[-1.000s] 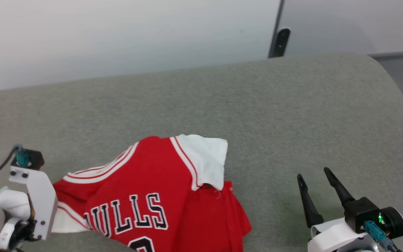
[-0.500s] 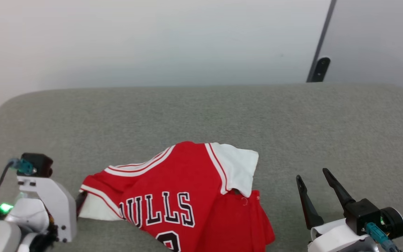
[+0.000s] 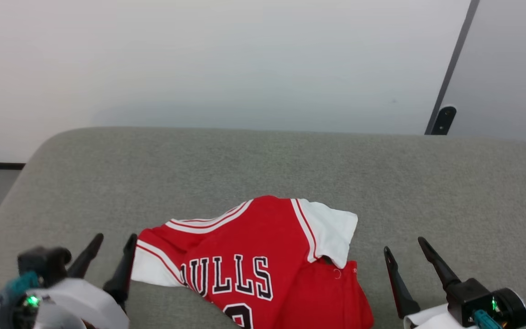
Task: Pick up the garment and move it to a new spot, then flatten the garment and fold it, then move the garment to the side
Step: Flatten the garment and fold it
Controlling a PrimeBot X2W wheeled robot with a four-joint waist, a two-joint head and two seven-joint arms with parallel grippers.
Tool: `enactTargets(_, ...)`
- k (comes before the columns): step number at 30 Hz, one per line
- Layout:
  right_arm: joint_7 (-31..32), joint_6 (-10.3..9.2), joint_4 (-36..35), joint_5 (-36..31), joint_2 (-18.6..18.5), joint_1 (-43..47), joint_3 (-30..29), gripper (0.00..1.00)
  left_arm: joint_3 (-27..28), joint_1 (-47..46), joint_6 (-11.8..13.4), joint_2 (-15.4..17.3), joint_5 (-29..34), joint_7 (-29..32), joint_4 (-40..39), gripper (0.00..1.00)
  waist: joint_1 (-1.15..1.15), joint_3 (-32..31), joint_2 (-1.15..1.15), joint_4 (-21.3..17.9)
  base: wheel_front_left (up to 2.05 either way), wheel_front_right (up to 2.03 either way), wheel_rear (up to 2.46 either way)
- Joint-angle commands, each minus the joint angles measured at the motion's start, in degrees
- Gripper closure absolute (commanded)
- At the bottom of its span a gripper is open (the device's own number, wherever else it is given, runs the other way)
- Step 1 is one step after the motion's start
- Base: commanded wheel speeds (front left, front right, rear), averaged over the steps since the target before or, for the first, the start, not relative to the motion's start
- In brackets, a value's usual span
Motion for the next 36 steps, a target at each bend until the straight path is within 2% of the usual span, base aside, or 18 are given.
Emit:
enactTargets(1,-0.1,-0.05,-0.2,-0.5,0.2,1.2,-0.3,0.0,0.0,1.3,-0.3,-0.6,1.2,-2.7,0.3,0.0,0.0,-1.0,0.0,1.0,0.0,0.0,0.0)
enactTargets(7,0.0,-0.05,-0.8,-0.9,0.5,3.2,-0.3,0.0,-0.6,4.6,-0.6,-4.3,2.0,-11.3,3.9,0.0,0.0,-2.6,0.0,2.7,0.0,0.0,0.0)
enactTargets(13,0.0,-0.05,-1.0,-1.3,0.4,3.5,-0.5,0.0,-2.0,3.4,-2.6,-4.2,1.2,-10.2,7.0,0.0,0.0,-2.4,0.0,3.2,0.0,0.0,0.0)
enactTargets(17,0.0,-0.05,-0.6,-1.5,-0.4,2.3,-0.8,0.0,-2.9,-0.2,-4.4,-2.5,-1.1,-2.9,10.1,0.0,0.0,-1.1,0.0,2.3,0.0,0.0,0.0)
enactTargets(21,0.0,-0.04,0.0,-1.6,-1.5,0.6,-0.2,0.0,-3.0,-5.8,-6.7,0.5,-5.5,7.8,14.0,0.0,0.0,0.9,0.0,0.1,0.0,0.0,0.0)
enactTargets(28,0.0,-0.05,-0.2,-0.9,-2.4,-2.4,1.0,0.0,-4.2,-14.2,-8.4,5.7,-10.3,24.4,19.6,0.0,0.0,5.6,0.0,-4.6,0.0,0.0,0.0)
enactTargets(36,0.0,-0.05,-1.6,-0.6,-2.0,-4.4,0.7,0.0,-5.3,-20.9,-8.9,8.7,-11.3,32.8,24.9,0.0,0.0,11.0,0.0,-8.6,0.0,0.0,0.0)
